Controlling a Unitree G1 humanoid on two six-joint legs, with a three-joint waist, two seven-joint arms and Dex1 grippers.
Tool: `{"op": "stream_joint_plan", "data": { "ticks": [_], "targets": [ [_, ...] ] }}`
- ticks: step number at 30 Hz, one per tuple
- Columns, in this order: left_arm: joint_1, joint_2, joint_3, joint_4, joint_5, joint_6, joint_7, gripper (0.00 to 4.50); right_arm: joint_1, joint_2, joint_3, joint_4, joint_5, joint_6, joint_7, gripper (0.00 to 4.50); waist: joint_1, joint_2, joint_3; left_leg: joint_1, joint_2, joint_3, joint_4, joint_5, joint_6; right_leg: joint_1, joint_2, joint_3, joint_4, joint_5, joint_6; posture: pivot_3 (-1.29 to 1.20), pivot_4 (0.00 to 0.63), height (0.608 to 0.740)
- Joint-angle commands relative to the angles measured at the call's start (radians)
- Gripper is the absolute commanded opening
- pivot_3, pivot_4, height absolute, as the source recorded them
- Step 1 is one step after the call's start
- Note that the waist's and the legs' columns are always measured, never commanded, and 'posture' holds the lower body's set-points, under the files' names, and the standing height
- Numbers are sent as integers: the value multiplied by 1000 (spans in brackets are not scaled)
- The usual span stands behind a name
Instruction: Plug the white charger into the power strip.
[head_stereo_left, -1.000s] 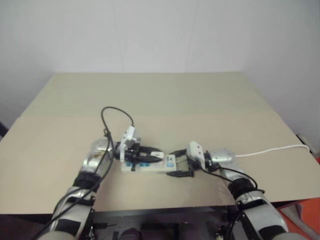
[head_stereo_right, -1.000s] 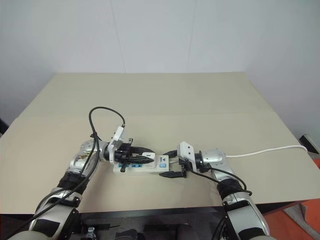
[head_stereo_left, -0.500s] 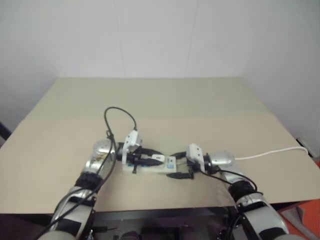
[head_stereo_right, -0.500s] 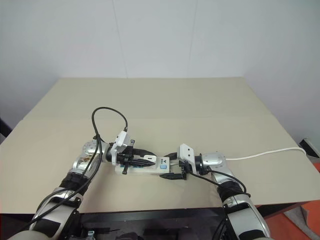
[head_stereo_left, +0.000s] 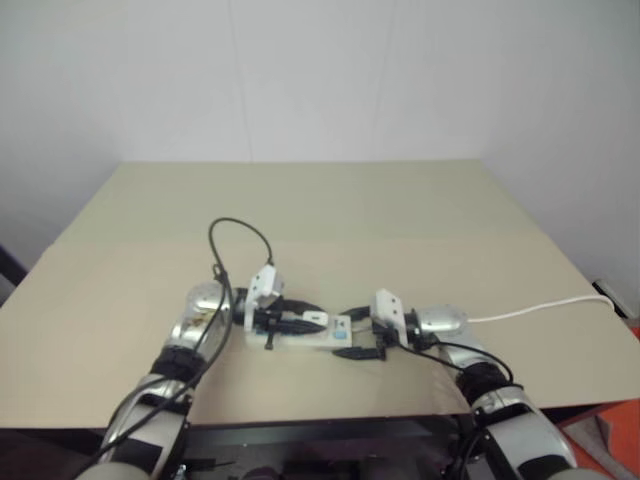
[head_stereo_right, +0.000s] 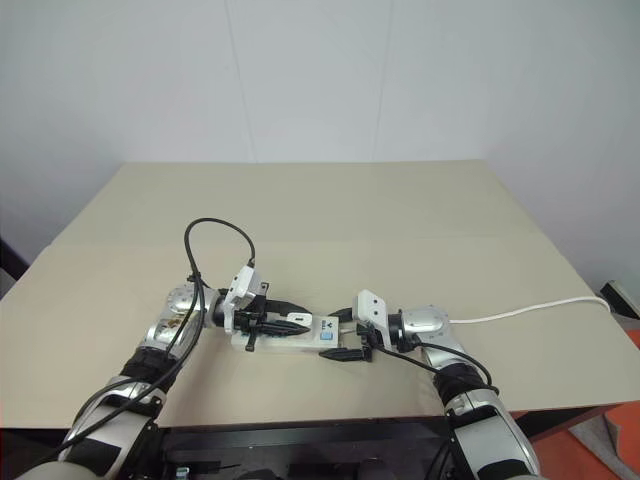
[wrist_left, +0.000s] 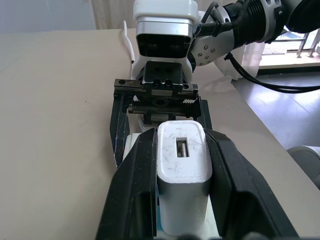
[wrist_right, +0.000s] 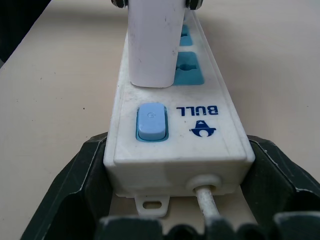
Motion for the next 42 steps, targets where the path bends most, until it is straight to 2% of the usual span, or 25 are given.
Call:
{"op": "stream_joint_plan", "data": {
  "ticks": [1, 9, 20, 24, 28, 34, 37, 39, 42],
  "targets": [
    [58, 51, -56, 125, 125, 51, 35, 1026, 15, -13, 16, 1, -29, -19, 17, 3400, 0, 0, 0, 0, 0, 0, 0, 0, 0, 0, 0, 0, 0, 0, 0, 0, 150, 740],
    [47, 41, -27, 122, 89, 63, 27, 1026, 13, -15, 17, 2, -32, -24, 14, 3400, 0, 0, 0, 0, 0, 0, -1, 0, 0, 0, 0, 0, 0, -1, 1, 0, 150, 740],
    [57, 40, 29, 73, 37, 20, -39, 4449, 11, -13, 18, 7, -32, -25, 14, 3400, -3, 2, 1, -1, 1, 1, -3, 0, 0, -3, 0, 2, 0, -2, 0, 0, 150, 740],
    [55, 86, 48, 11, 24, 59, -70, 4482, 12, -13, 17, 5, -31, -25, 14, 3400, -5, 1, 1, -5, 1, 1, -3, 0, 0, -7, 0, 2, -1, -2, -1, 0, 150, 740],
    [30, 192, 95, -67, -52, 124, -114, 4482, 12, -18, 14, 3, -37, -33, 1, 3400, -3, 0, 3, -9, 1, 1, -3, 0, 0, -13, 1, 2, 1, -1, -2, 0, 150, 740],
    [34, 299, 185, -129, -104, 152, -112, 4482, 1, -23, -16, -21, 5, 27, 16, 3400, -1, -5, 9, -15, 1, 1, -3, 0, 0, -18, 0, 2, 0, 2, -6, 0, 150, 740],
    [64, 331, 222, -183, -127, 182, -106, 4500, 6, -45, -25, -76, 27, 69, 38, 4424, 0, -6, 10, -22, 1, 1, -2, 0, 0, -25, -1, 2, 0, 2, -7, 0, 150, 740],
    [83, 344, 235, -215, -132, 204, -98, 4500, 14, -59, -33, -119, 47, 92, 53, 4467, 3, -6, 10, -29, 0, 1, -2, 0, 0, -34, -2, 2, 3, 2, -7, 0, 150, 740],
    [139, 394, 231, -285, -122, 250, -106, 4500, 49, -115, -60, -241, 94, 137, 83, 4467, 9, -5, 14, -36, 1, 1, -2, 0, 0, -38, -2, -1, 1, 2, -6, 0, 150, 740]
  ]
}}
